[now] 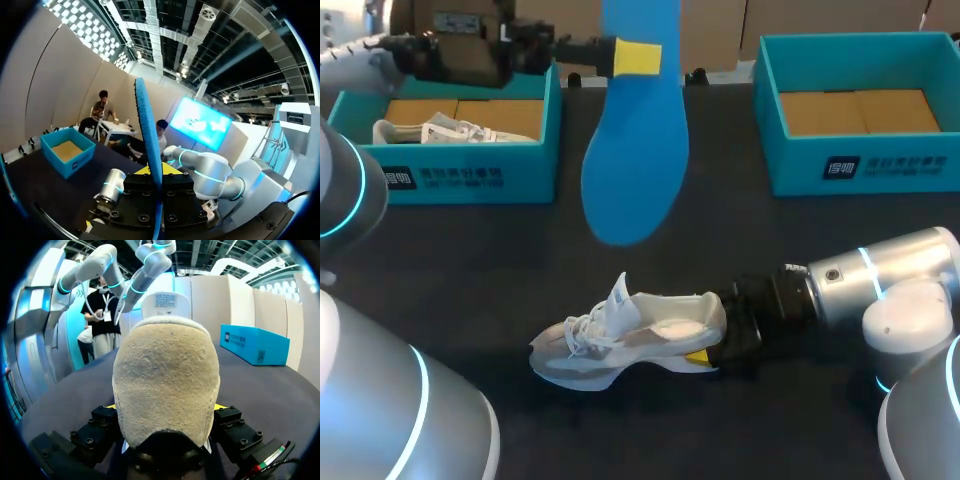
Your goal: Take the shoe out of the shoebox, open the shoe tongue, remove and reinsert the insole, then place the shoe into the shoebox
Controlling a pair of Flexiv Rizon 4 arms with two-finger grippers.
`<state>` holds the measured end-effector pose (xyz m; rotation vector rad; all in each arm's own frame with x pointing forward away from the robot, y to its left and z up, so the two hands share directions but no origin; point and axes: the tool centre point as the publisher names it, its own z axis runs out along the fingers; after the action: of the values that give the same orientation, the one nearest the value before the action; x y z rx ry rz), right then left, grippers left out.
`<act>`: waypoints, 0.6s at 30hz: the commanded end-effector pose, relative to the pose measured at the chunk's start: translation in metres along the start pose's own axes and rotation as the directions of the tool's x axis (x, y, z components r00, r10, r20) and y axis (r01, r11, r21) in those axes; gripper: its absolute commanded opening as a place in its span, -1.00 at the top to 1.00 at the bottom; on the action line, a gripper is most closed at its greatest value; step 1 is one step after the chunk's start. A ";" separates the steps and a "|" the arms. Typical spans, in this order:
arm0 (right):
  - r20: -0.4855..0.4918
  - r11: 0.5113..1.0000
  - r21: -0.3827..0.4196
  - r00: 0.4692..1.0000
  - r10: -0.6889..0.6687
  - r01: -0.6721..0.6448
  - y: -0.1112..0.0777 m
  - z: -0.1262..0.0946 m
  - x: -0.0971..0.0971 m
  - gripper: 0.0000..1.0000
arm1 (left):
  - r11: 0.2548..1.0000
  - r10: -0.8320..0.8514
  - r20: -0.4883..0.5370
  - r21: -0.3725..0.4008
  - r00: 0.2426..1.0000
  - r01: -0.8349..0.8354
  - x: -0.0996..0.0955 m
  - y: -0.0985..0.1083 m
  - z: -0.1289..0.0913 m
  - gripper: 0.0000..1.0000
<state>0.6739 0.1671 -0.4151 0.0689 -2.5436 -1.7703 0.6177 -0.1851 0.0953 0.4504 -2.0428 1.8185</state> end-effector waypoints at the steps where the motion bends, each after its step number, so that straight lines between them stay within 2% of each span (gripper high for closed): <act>1: 0.001 1.000 0.004 1.000 0.000 0.000 -0.001 0.003 0.002 1.00 | 1.000 -0.009 -0.016 -0.004 1.000 0.009 0.000 -0.010 -0.008 1.00; 12: 0.001 1.000 0.004 1.000 0.000 0.000 -0.001 0.003 0.002 1.00 | 1.000 -0.009 -0.016 -0.004 1.000 0.009 0.000 -0.010 -0.008 1.00; 14: -0.004 1.000 0.020 1.000 0.007 -0.007 -0.001 -0.003 0.003 1.00 | 1.000 -0.009 -0.016 -0.004 1.000 0.009 0.000 -0.010 -0.008 1.00; 15: -0.014 0.999 0.033 1.000 0.008 -0.008 0.000 -0.006 0.004 0.58 | 1.000 -0.009 -0.016 -0.004 1.000 0.009 0.000 -0.010 -0.008 1.00; 16: -0.019 0.999 0.041 1.000 0.009 -0.009 0.000 -0.008 0.005 -0.74 | 1.000 -0.009 -0.016 -0.004 1.000 0.009 0.000 -0.010 -0.008 1.00; 17: -0.017 0.999 0.044 1.000 0.011 -0.010 0.000 -0.012 0.006 -1.00 | 1.000 -0.009 -0.016 -0.004 1.000 0.009 0.000 -0.010 -0.008 1.00; 18: -0.016 0.999 0.049 1.000 0.014 -0.013 0.000 -0.015 0.007 -1.00 | 1.000 -0.009 -0.016 -0.004 1.000 0.009 0.000 -0.010 -0.008 1.00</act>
<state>0.6716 0.1625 -0.4165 0.0685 -2.5565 -1.7262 0.6217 -0.1768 0.1044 0.4431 -2.0289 1.8104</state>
